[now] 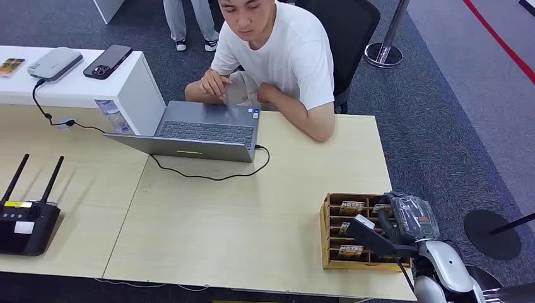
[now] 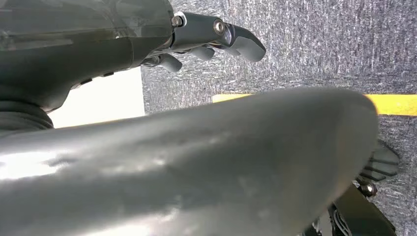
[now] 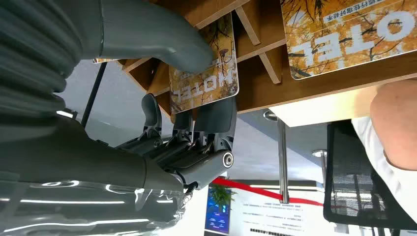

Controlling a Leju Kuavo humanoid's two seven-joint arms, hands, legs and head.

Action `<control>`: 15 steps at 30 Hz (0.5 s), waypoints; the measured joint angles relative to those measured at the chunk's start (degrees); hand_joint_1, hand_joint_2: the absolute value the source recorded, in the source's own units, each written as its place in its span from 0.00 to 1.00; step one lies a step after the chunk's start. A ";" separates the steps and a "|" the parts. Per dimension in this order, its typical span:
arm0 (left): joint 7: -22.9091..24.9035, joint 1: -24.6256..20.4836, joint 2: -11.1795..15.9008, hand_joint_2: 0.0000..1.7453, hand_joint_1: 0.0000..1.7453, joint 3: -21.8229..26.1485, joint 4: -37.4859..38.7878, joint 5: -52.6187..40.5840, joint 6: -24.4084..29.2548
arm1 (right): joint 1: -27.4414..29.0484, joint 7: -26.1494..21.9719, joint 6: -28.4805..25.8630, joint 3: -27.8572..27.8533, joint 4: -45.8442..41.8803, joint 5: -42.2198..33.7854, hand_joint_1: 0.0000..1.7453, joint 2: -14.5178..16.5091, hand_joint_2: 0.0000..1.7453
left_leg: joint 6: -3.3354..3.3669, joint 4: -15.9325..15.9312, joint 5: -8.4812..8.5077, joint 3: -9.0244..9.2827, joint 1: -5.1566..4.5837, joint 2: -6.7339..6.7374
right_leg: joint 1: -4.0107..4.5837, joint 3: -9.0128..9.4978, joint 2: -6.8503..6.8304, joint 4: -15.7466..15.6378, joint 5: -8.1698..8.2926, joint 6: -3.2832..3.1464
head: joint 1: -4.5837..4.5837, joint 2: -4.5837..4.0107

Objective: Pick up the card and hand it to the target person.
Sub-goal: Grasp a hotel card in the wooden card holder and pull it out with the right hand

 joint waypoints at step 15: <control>0.06 -0.01 0.00 0.00 0.00 -0.12 0.00 -0.09 -0.04 | 0.86 0.00 -0.03 -0.35 -0.93 -0.10 0.70 0.01 1.00 | 0.00 0.00 0.00 0.00 0.00 0.00 | 0.00 0.00 0.00 0.00 0.00 0.00 | 0.00 0.00</control>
